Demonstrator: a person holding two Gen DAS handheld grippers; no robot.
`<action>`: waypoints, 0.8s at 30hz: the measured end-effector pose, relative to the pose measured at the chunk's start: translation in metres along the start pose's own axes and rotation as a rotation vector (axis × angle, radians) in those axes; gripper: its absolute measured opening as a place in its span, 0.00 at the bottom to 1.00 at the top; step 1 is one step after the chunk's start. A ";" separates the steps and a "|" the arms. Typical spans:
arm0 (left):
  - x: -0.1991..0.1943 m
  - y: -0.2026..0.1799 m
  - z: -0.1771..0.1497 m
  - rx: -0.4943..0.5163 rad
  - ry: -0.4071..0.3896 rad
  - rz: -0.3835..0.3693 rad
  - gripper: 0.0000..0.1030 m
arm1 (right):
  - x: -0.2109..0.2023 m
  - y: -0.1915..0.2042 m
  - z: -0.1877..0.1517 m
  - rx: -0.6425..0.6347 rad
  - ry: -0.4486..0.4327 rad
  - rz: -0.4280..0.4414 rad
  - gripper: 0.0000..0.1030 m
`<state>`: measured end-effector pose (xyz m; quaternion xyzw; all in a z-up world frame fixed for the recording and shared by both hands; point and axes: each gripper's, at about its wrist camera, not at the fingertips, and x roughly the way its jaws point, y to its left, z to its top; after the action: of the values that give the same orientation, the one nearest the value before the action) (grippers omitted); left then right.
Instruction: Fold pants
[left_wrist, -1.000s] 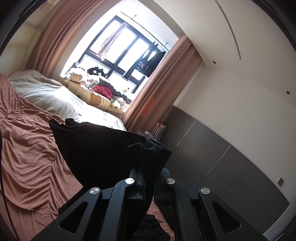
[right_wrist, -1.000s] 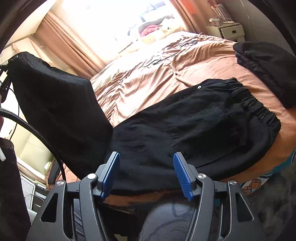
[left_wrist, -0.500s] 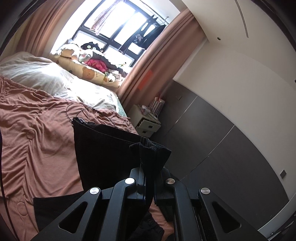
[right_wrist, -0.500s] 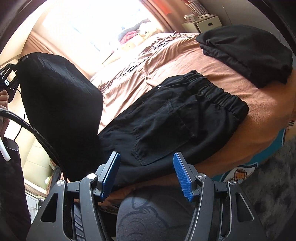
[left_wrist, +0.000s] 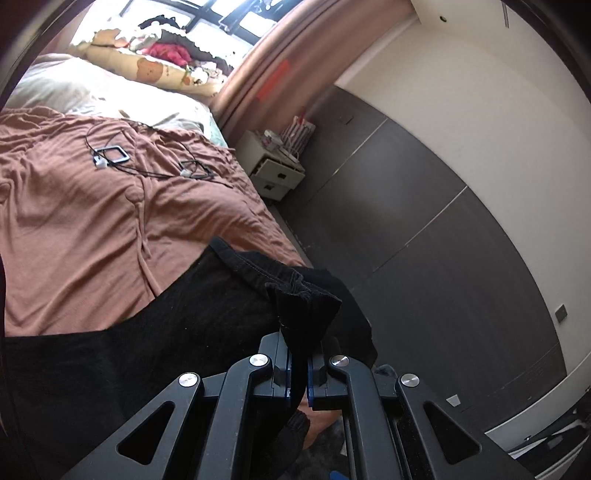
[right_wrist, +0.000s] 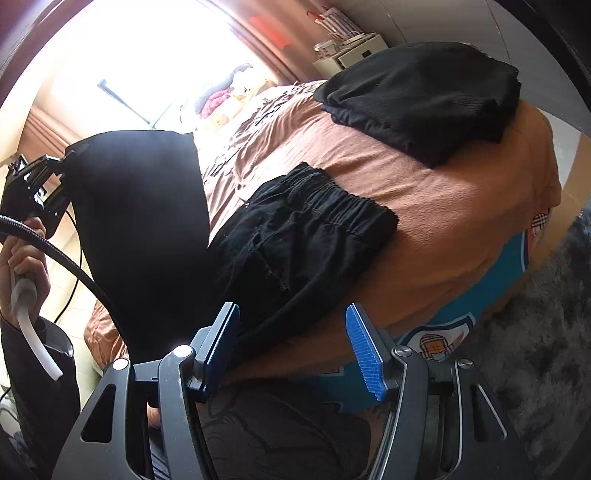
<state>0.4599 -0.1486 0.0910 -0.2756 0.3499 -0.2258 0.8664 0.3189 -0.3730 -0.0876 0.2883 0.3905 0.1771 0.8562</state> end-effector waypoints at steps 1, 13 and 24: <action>0.008 -0.002 -0.007 0.000 0.020 -0.006 0.04 | -0.002 -0.004 0.000 0.007 -0.003 -0.006 0.57; 0.076 -0.021 -0.077 0.010 0.206 -0.054 0.04 | -0.019 -0.031 -0.005 0.069 -0.028 -0.040 0.57; 0.085 -0.016 -0.145 0.055 0.408 -0.064 0.49 | -0.022 -0.038 -0.003 0.089 -0.039 -0.007 0.57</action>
<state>0.4062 -0.2562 -0.0275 -0.2114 0.5027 -0.3137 0.7773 0.3058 -0.4126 -0.1003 0.3283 0.3822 0.1506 0.8506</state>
